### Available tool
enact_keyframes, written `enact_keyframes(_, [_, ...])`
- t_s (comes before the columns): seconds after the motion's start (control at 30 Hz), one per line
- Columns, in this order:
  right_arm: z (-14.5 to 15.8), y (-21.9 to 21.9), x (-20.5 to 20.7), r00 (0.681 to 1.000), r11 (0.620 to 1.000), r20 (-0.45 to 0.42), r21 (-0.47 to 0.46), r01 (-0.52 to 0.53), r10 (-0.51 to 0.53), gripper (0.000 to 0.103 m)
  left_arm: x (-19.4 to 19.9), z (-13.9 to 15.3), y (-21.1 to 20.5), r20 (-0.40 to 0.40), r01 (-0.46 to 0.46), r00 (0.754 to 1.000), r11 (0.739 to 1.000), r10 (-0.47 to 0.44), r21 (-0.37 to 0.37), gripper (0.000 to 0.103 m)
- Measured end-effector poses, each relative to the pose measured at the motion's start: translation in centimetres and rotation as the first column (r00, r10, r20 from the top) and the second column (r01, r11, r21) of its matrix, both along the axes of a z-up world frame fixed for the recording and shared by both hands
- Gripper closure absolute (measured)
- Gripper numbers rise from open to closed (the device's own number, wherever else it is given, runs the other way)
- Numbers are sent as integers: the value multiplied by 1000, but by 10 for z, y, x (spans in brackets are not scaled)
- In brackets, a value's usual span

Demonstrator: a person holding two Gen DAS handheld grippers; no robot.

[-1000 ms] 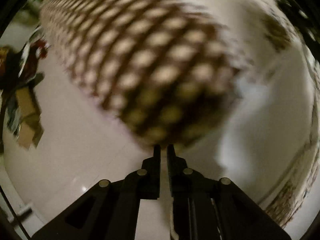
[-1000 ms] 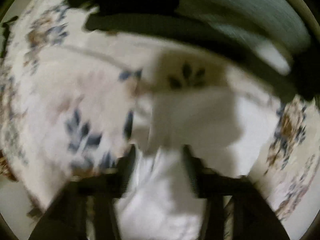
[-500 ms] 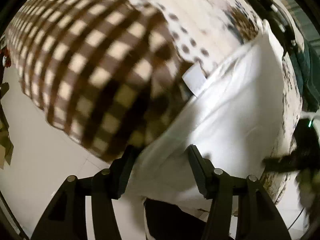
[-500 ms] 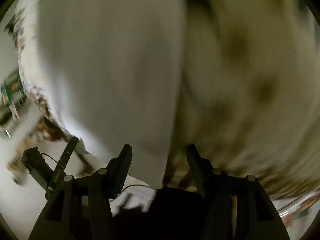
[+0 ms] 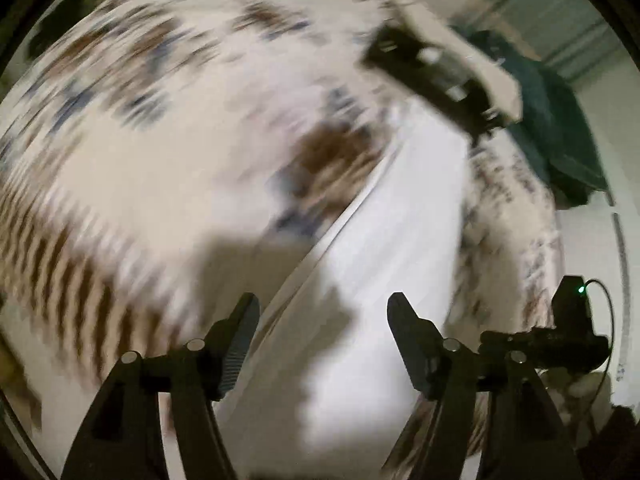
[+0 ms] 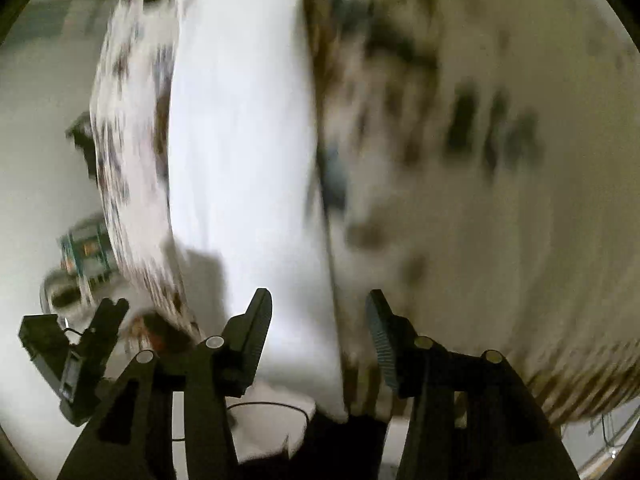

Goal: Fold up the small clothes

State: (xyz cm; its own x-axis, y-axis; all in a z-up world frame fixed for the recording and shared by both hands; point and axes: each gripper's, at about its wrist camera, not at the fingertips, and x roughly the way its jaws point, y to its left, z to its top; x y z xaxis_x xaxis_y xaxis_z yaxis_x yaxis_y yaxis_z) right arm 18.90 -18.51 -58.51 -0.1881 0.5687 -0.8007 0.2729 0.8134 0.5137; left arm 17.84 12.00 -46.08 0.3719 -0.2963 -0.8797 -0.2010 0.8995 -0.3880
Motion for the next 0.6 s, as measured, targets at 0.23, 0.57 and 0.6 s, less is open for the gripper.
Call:
enact_keyframes(0.23, [-15,-66,130,987,979,87,-144,146,-134,52,199,-44,-54,108,185,978,980,-177,-70,41])
enact_keyframes(0.57, [-61,-93,234,971,958,134,-184,220,-197,52,317,-96,-78,96,351,934,934,-344,-64,101])
enact_keyframes(0.6, [-64,-90,240,969,955,137,-188,228,-204,52,323,-98,-75,93,348,936,935,-341,-76,101])
